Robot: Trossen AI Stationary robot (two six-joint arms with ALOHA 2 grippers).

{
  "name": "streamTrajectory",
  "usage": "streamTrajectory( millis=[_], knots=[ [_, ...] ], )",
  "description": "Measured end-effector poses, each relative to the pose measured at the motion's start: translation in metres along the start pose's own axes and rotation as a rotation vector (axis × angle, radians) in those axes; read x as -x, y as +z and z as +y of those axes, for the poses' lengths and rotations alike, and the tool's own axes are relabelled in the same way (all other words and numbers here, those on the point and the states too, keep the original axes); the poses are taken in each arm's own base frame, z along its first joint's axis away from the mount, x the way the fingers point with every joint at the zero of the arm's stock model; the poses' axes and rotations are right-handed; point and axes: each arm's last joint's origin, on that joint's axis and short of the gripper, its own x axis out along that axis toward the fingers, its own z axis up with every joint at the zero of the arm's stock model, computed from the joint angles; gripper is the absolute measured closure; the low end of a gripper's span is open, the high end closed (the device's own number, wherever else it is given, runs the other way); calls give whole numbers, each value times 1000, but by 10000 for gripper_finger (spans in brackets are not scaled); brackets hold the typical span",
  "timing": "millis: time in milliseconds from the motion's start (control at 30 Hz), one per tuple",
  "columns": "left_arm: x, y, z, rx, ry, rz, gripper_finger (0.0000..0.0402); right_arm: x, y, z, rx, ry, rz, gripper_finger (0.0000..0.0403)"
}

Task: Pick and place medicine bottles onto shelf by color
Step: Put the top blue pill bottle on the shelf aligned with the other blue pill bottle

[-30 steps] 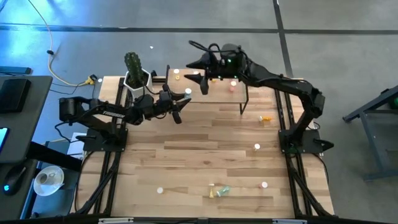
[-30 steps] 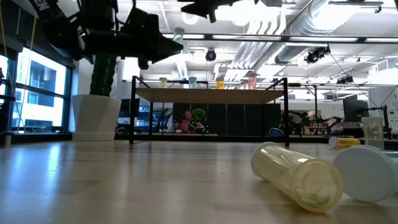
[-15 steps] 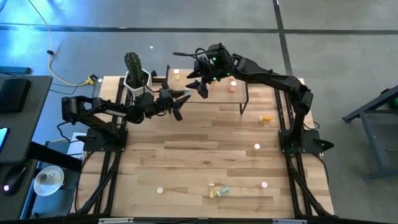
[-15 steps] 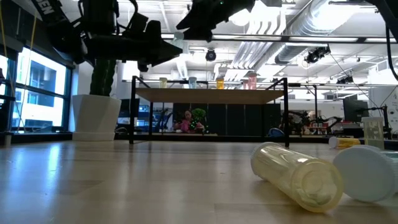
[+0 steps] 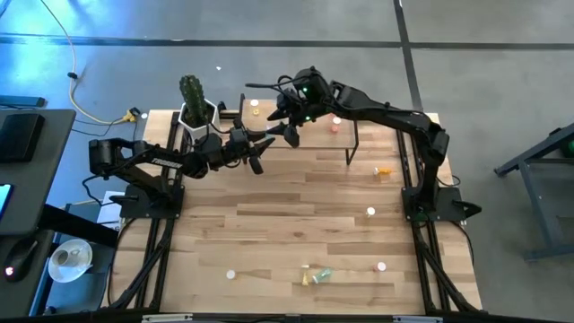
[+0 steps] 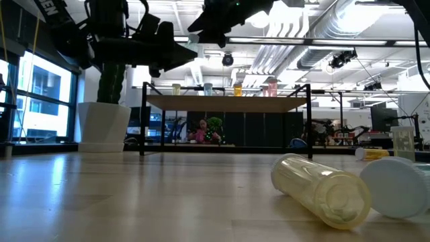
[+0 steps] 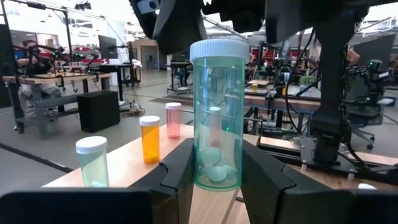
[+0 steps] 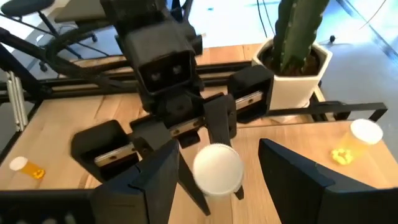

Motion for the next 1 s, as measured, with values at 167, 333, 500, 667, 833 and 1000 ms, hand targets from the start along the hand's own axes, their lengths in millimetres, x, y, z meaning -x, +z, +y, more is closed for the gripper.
streamTrajectory(
  millis=[167,333,500,667,833,1000],
  knots=[
    [0,0,0,0,0,0,304,-3,-3,1,-9,4,23,190],
    [0,0,0,0,0,0,304,-4,-4,2,-17,7,30,195],
    [0,0,0,0,0,0,304,-4,-4,2,-18,7,31,235],
    [0,0,0,0,-1,0,304,-4,-5,2,-22,8,42,273],
    [0,0,0,0,-1,1,304,-4,-5,2,-23,8,43,288],
    [0,-1,0,0,-1,8,304,-4,-6,2,-25,9,49,291]
  ],
)
